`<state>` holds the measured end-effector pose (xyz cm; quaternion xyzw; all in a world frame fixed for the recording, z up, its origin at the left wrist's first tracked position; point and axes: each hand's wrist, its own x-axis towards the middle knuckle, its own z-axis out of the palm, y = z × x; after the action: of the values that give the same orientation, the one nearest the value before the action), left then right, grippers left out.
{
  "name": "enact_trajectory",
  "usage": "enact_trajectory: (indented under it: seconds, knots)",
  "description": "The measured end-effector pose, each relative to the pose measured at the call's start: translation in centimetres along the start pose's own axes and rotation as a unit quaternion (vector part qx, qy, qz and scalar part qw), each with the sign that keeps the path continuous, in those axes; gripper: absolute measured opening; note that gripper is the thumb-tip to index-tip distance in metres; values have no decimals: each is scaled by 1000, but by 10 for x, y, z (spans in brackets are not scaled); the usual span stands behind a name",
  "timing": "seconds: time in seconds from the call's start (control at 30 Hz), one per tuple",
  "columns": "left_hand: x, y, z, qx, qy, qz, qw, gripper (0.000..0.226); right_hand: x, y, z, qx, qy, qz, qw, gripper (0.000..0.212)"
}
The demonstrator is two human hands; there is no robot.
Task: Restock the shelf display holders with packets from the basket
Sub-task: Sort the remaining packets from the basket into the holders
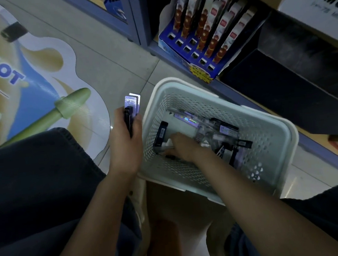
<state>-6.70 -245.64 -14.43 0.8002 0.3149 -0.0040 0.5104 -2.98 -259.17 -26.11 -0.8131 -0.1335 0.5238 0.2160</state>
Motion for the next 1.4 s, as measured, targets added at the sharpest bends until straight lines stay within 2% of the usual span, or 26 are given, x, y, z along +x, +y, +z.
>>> enact_trajectory:
  seconds: [0.07, 0.17, 0.4, 0.53, 0.6, 0.73, 0.83, 1.0, 1.07, 1.17, 1.3, 1.33, 1.4]
  knots:
    - [0, 0, 0, -1, -4, 0, 1000, 2, -7, 0, 0, 32, -11, -13, 999, 22]
    - [-2, 4, -2, 5, 3, 25, 1000, 2, -13, 4, -1, 59, 14, -24, 998, 20]
    - [-6, 34, -4, -26, 43, 56, 997, 9, -52, -3, -27, 96, 64, -69, 991, 31]
    - [-15, 41, -7, -76, 59, -64, 993, 24, -86, -27, -46, 140, 112, -116, 977, 27]
    - [-23, 42, -10, -87, 59, -114, 988, 18, -104, -38, -53, 176, 127, -131, 967, 23]
    - [-48, 57, -9, -249, -9, -164, 954, 5, -136, -54, -58, 219, 152, -141, 953, 26]
    - [-62, 68, -4, -294, -55, -179, 937, 19, -154, -60, -60, 244, 180, -141, 942, 24]
    - [-82, 99, 0, -376, -104, -204, 898, 10, -182, -60, -76, 224, 208, -138, 942, 34]
    - [-90, 112, 3, -391, -126, -205, 888, 9, -197, -57, -85, 207, 204, -145, 946, 32]
    - [-102, 129, 9, -364, -154, -205, 895, 7, -219, -49, -94, 174, 197, -138, 955, 29]
    - [-115, 154, 16, -357, -166, -193, 899, 7, -249, -45, -105, 119, 205, -140, 962, 52]
    - [-118, 160, 17, -355, -170, -188, 900, 7, -258, -45, -109, 112, 208, -140, 962, 51]
    - [-123, 174, 20, -355, -176, -180, 901, 7, -277, -44, -115, 103, 229, -134, 959, 31]
